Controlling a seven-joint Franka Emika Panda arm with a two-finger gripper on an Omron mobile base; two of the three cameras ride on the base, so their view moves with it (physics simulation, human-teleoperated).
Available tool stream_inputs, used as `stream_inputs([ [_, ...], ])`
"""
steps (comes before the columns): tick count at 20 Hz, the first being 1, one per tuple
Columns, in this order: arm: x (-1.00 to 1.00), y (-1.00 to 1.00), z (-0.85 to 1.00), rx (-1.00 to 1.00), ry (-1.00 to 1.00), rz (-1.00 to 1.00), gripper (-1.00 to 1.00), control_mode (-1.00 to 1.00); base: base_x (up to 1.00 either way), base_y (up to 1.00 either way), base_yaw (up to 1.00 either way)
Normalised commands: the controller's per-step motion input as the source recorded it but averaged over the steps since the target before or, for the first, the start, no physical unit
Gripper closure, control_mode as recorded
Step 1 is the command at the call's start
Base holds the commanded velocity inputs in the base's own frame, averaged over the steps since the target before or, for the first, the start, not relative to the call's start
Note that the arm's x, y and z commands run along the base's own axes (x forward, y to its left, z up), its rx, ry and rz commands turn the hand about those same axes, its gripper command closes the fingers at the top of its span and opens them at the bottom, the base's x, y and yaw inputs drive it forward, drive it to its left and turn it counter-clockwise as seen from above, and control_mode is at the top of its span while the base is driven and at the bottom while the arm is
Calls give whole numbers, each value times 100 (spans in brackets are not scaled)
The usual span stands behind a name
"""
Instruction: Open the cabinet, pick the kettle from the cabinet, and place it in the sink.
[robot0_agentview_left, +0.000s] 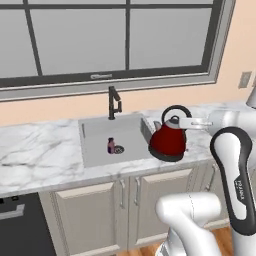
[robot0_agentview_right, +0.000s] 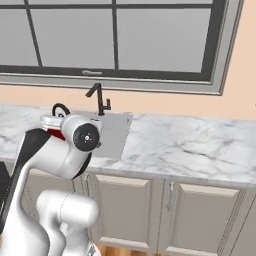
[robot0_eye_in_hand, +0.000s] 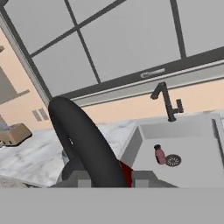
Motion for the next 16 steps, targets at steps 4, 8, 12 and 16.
stream_inputs([
  [4, 0, 0, 0, 0, 0, 0, 100, 100, 38, -21, 29],
  [8, 0, 0, 0, 0, 0, 0, 100, 100, 22, -39, 13],
  [12, 0, 0, 0, 0, 0, 0, 100, 100, 3, -33, 5],
  [16, 0, 0, 0, 0, 0, 0, 100, 100, 40, -13, 4],
])
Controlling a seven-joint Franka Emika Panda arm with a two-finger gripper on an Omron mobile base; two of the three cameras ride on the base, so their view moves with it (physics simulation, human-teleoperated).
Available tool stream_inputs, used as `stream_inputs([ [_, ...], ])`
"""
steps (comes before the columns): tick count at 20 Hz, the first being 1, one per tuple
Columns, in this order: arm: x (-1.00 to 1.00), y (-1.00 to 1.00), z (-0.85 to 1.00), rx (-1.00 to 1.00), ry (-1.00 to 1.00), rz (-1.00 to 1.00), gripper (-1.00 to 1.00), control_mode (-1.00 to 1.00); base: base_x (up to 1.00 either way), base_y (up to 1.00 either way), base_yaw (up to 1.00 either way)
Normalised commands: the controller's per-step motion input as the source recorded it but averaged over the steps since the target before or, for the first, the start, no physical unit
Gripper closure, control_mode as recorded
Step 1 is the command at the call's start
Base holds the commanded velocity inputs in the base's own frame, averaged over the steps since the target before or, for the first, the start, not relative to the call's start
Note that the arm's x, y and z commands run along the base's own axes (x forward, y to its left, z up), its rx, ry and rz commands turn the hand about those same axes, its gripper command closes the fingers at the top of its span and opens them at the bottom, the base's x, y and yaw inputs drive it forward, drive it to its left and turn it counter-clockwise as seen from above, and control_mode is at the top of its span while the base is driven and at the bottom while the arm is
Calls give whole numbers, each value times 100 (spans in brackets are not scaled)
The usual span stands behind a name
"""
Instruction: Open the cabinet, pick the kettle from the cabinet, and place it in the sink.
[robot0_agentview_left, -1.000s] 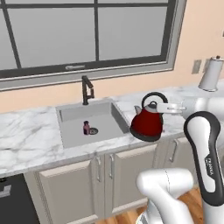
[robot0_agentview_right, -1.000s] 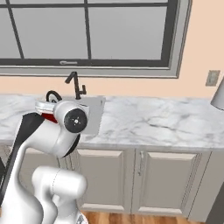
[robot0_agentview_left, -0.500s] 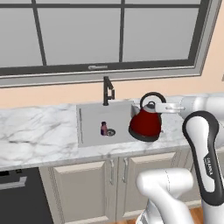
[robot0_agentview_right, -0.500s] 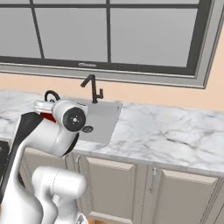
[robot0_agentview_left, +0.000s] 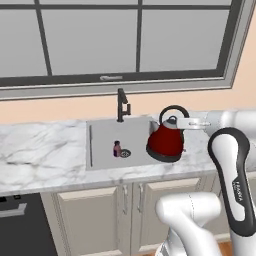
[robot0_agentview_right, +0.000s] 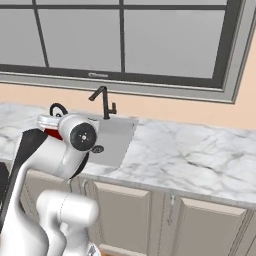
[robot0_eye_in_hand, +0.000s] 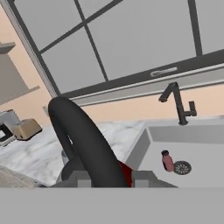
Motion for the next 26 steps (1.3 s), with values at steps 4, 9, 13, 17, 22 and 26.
stream_inputs([
  [4, 0, 0, 0, 0, 0, 0, 100, 100, 39, -13, 7],
  [9, 0, 0, 0, 0, 0, 0, 100, 100, 19, -15, 7],
  [13, 0, 0, 0, 0, 0, 0, 100, 100, 21, -12, 5],
  [17, 0, 0, 0, 0, 0, 0, 100, 100, 44, -11, 0],
  [22, 0, 0, 0, 0, 0, 0, 100, 100, 27, -13, 1],
  [26, 0, 0, 0, 0, 0, 0, 100, 100, 0, -8, 0],
])
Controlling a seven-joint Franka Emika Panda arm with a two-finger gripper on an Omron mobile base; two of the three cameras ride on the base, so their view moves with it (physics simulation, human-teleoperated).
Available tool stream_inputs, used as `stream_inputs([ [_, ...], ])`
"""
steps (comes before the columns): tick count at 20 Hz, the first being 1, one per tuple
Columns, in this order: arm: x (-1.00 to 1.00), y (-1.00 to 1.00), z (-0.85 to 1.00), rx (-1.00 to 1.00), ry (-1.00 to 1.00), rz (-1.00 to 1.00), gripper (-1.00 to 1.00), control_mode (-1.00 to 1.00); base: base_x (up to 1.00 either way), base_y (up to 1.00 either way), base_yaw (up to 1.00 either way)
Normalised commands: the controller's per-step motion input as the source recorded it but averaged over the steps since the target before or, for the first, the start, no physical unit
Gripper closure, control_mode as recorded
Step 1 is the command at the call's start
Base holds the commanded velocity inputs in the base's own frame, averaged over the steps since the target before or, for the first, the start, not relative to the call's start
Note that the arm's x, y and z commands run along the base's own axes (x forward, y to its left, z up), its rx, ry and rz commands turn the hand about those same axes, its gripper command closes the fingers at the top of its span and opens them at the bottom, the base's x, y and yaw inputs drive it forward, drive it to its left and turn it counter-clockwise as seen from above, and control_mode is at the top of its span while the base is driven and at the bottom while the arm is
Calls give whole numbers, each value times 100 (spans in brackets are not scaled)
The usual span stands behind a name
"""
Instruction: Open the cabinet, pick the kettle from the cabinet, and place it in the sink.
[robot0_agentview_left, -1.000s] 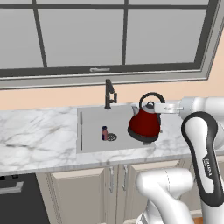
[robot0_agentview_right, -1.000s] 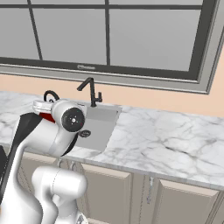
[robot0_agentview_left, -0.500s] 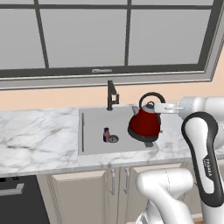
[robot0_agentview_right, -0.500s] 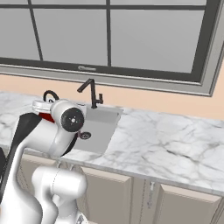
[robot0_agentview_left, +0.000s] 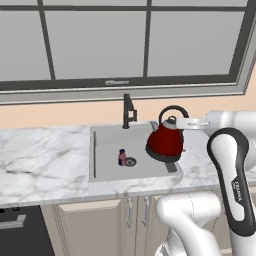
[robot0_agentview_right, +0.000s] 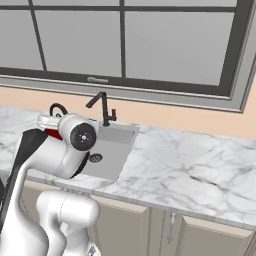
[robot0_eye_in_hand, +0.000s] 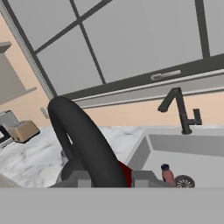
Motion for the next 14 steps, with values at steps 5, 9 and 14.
stream_inputs([
  [5, 0, 0, 0, 0, 0, 0, 100, 100, 0, 0, 0],
  [9, 0, 0, 0, 0, 0, 0, 100, 100, 0, 0, 0],
  [14, 0, 0, 0, 0, 0, 0, 100, 100, 0, 0, 0],
])
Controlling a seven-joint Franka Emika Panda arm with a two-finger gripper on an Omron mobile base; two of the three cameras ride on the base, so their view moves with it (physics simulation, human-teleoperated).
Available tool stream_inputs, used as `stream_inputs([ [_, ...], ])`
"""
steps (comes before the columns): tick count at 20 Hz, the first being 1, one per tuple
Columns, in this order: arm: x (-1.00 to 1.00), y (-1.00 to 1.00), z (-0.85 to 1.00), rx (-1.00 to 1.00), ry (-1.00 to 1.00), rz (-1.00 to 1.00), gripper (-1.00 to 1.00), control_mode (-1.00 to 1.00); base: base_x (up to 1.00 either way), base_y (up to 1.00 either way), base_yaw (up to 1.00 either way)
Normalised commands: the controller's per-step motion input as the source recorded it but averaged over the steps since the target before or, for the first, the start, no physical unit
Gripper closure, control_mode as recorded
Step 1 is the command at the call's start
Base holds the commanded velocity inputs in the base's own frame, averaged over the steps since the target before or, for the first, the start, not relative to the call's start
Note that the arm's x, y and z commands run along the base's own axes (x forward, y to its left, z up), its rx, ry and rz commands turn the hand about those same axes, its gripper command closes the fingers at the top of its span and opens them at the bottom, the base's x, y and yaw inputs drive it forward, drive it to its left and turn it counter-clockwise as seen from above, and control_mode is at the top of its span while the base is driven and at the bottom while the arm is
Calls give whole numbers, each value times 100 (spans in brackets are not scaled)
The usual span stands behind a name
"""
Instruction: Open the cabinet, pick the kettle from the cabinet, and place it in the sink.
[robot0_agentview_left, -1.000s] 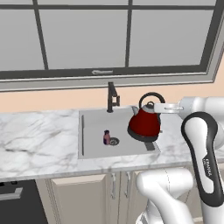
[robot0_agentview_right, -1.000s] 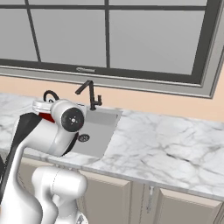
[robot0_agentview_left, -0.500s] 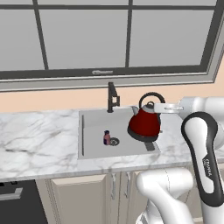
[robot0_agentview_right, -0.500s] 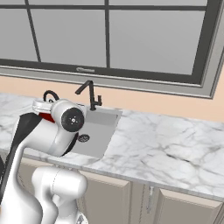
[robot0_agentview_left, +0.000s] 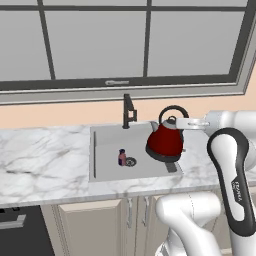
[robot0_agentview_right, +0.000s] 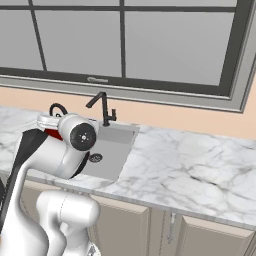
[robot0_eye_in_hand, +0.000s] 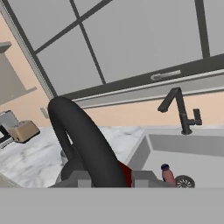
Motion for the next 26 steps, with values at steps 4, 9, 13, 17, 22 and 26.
stream_inputs([
  [4, 0, 0, 0, 0, 0, 0, 100, -100, 0, 0, 0],
  [9, 0, 0, 0, 0, 0, 0, 100, -100, 0, 0, 0],
  [13, 0, 0, 0, 0, 0, 0, 100, -100, 0, 0, 0],
  [17, 0, 0, 0, 0, 0, 0, 100, -100, 0, 0, 0],
  [22, 13, -4, 0, 0, 4, 2, 100, -100, 0, 0, 0],
  [26, 22, -16, -1, 0, 8, 10, 100, -100, 0, 0, 0],
])
